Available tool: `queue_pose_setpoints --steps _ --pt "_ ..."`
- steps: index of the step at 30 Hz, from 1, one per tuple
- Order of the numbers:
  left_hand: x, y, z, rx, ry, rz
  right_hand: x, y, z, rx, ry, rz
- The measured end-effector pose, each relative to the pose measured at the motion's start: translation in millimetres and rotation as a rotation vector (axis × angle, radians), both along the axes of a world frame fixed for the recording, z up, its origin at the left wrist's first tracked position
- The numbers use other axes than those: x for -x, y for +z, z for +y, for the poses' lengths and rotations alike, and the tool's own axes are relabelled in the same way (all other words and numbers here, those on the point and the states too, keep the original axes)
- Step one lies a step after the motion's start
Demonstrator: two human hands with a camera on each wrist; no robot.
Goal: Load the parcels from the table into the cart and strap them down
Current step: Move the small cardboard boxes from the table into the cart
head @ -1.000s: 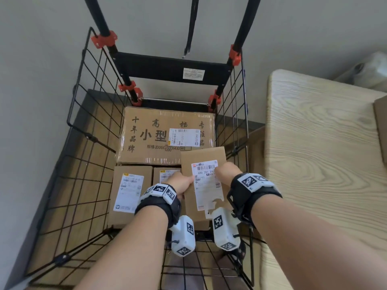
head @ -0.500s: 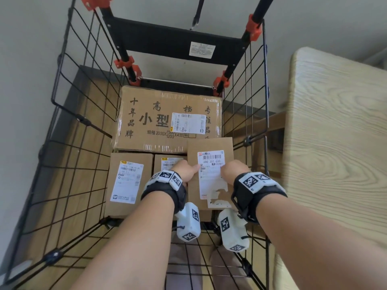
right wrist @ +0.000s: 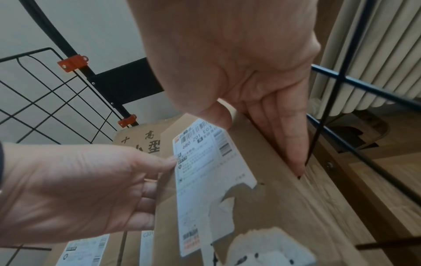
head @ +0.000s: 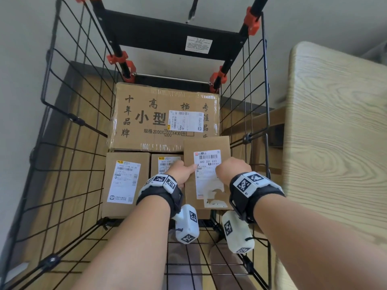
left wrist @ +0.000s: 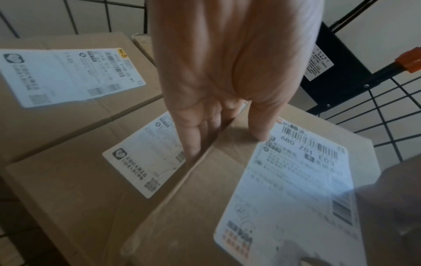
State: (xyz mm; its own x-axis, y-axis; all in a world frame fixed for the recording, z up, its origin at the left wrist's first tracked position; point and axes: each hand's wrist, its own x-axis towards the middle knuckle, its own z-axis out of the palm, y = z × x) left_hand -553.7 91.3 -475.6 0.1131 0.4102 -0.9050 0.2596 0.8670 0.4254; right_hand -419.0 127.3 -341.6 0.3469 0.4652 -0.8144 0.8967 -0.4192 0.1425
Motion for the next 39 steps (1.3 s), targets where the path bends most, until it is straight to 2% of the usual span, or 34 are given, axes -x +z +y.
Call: queue_pose_setpoints --steps 10,17,24,30,36,39 --pt "6.1 14.6 -12.7 0.013 0.044 0.045 6.9 3.3 0.7 0.033 -0.019 0.06" --pt "-2.1 28.7 3.7 -0.037 -0.073 0.099 -5.3 1.3 -1.5 -0.015 0.054 0.032" --pt "8.6 22.0 1.4 -0.011 0.028 0.024 0.8 -2.6 1.4 0.01 0.052 0.029" --pt "7.3 27.0 -15.5 0.058 -0.028 -0.001 -5.6 -8.2 -13.7 0.132 0.125 -0.005" --pt "-6.0 19.5 -22.3 0.042 -0.099 0.04 -10.8 -28.9 -24.9 0.179 0.091 -0.038" --pt "-5.6 18.4 -20.7 0.062 -0.122 0.036 -13.1 -37.2 -25.0 0.159 -0.026 -0.062"
